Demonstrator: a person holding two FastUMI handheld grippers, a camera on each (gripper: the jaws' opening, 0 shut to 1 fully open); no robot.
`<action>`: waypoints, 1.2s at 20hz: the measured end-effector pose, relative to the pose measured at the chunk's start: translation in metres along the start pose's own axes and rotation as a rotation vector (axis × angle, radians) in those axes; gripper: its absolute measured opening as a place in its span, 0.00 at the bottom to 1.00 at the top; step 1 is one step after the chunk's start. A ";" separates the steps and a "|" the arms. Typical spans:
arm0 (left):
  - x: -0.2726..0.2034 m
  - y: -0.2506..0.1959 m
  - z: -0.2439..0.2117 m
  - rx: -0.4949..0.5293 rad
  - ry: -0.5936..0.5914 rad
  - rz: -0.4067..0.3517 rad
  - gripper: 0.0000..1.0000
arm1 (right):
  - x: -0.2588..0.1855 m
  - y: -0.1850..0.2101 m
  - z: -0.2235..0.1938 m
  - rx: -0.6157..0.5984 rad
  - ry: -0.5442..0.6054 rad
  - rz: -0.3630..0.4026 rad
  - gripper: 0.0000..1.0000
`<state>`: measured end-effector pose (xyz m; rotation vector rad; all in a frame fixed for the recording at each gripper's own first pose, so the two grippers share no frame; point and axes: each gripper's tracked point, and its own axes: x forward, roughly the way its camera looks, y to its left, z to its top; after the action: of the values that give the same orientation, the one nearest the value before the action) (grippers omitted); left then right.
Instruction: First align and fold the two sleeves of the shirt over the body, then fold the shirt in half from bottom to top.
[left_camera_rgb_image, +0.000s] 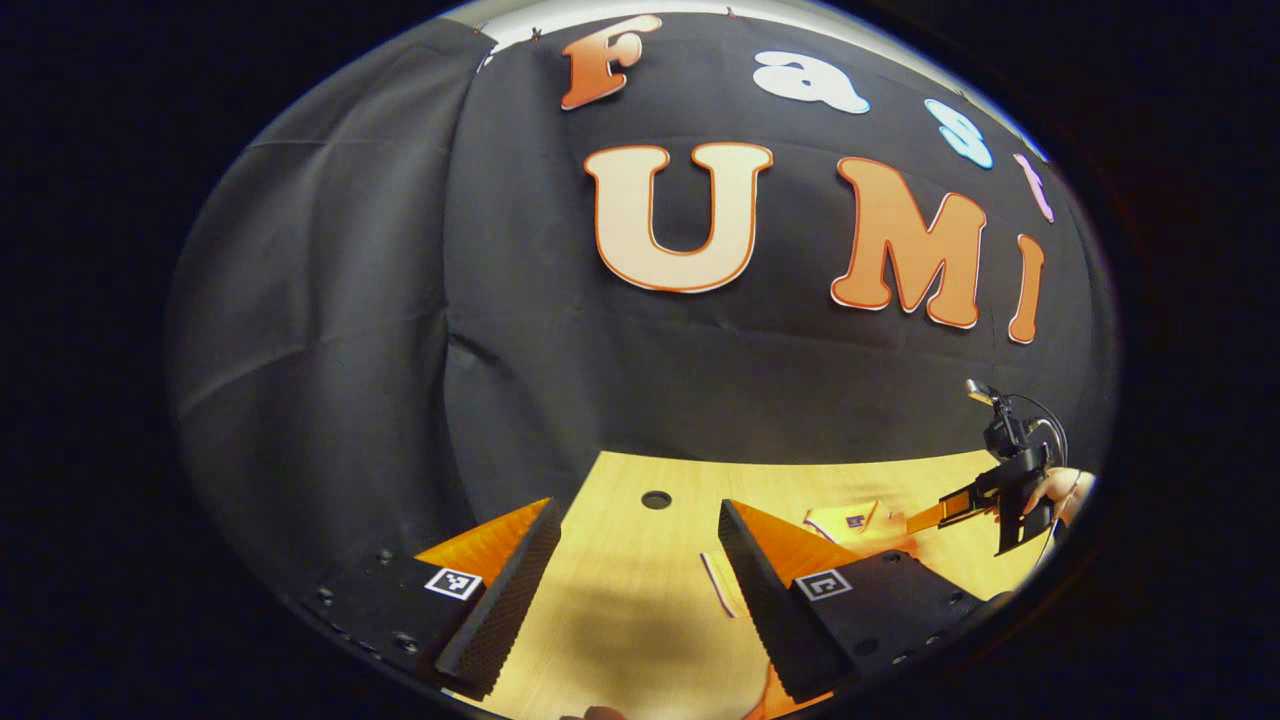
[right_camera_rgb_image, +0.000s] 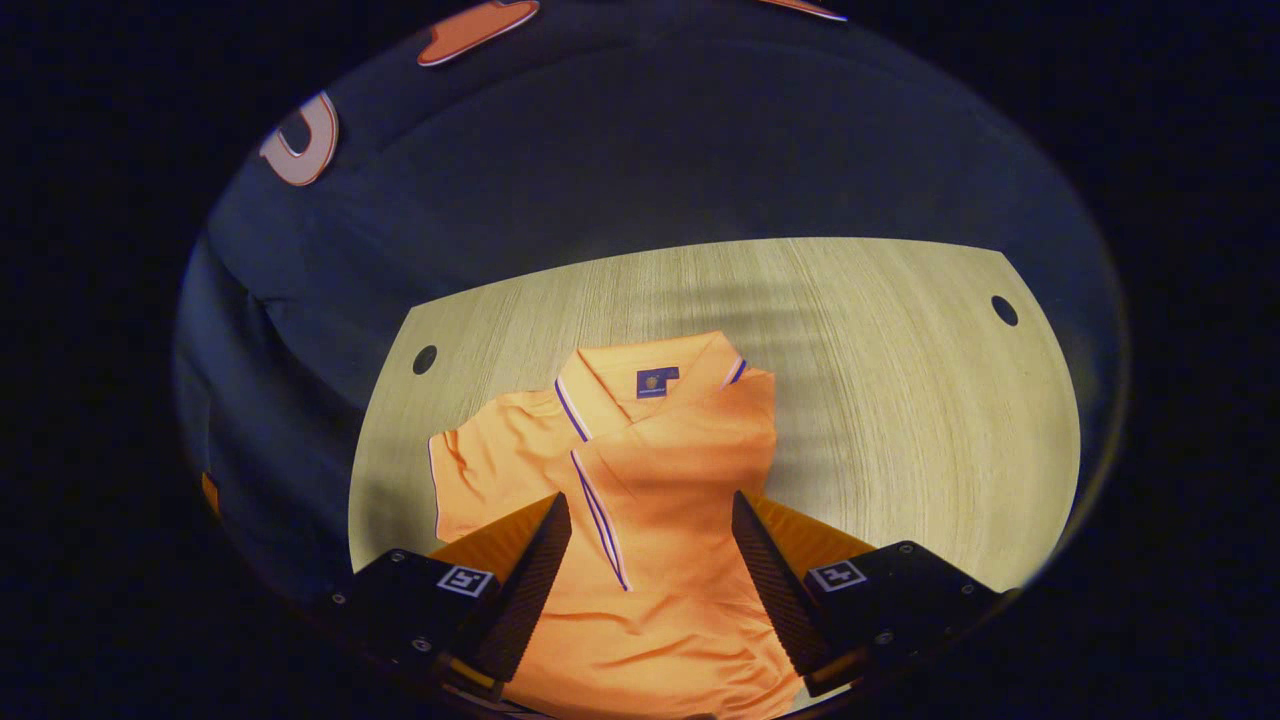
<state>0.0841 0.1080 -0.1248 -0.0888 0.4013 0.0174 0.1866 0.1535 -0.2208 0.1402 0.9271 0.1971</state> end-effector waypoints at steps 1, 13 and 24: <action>0.010 -0.007 0.000 -0.030 0.032 -0.022 0.98 | -0.007 -0.007 0.000 0.003 -0.006 0.003 0.99; 0.131 -0.087 -0.063 -0.053 0.475 -0.106 0.98 | -0.059 -0.111 -0.021 0.072 -0.040 -0.006 0.99; 0.193 -0.084 -0.198 0.077 0.829 0.032 0.99 | -0.083 -0.192 -0.053 0.137 -0.074 -0.065 0.99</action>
<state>0.1879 0.0064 -0.3746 -0.0091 1.2308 -0.0045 0.1162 -0.0502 -0.2273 0.2424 0.8698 0.0677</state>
